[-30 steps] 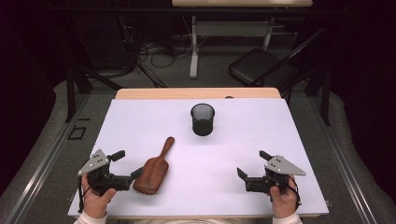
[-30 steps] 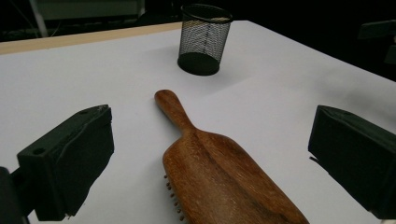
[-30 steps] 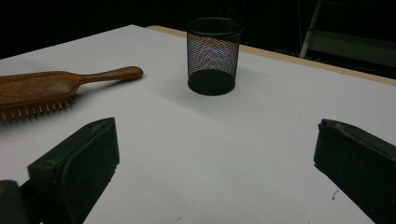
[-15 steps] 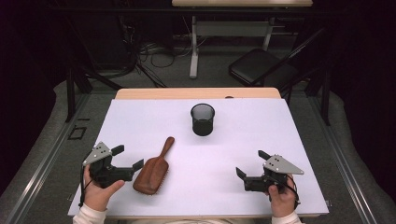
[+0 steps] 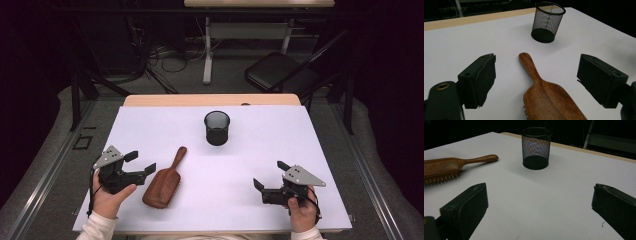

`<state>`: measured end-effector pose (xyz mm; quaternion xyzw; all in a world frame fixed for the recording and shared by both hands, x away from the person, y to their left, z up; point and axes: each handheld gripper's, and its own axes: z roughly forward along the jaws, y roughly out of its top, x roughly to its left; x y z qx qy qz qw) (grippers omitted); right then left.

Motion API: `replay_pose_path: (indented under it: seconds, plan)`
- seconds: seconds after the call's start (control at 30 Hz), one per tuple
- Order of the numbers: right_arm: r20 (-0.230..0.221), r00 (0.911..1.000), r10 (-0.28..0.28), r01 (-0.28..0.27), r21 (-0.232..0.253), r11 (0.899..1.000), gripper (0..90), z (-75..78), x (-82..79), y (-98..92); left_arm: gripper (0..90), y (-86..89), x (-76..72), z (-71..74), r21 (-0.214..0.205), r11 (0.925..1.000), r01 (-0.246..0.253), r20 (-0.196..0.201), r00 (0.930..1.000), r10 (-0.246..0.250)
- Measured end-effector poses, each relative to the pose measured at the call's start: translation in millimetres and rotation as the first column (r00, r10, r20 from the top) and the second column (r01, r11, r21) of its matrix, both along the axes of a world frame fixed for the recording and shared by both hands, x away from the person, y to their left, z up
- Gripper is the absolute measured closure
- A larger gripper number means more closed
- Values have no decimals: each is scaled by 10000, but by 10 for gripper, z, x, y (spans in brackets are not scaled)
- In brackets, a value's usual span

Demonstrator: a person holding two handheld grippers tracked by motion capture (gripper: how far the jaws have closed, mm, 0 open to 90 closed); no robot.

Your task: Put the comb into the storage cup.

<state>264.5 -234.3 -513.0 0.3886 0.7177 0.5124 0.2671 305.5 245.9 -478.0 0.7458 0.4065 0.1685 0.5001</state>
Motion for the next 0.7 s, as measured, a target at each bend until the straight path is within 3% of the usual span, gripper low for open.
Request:
replay_pose_path:
  seconds: [0.37, 0.43, 0.7]
  plan:
    - [-34, 10000, -39, 39, -46, 10000, 6, -8, 6, -3, 217, -79, 126, 66, 125, 9998, -143, -161, 9998, 145]
    - [-40, 10000, -41, 41, -40, 10000, 6, -8, 7, -4, 287, -90, 136, 67, 187, 9997, -187, -176, 9997, 190]
    - [-72, 10000, -35, 35, -2, 10000, 8, -13, 14, -8, 349, -139, 227, 83, 345, 9988, -360, -360, 9987, 373]
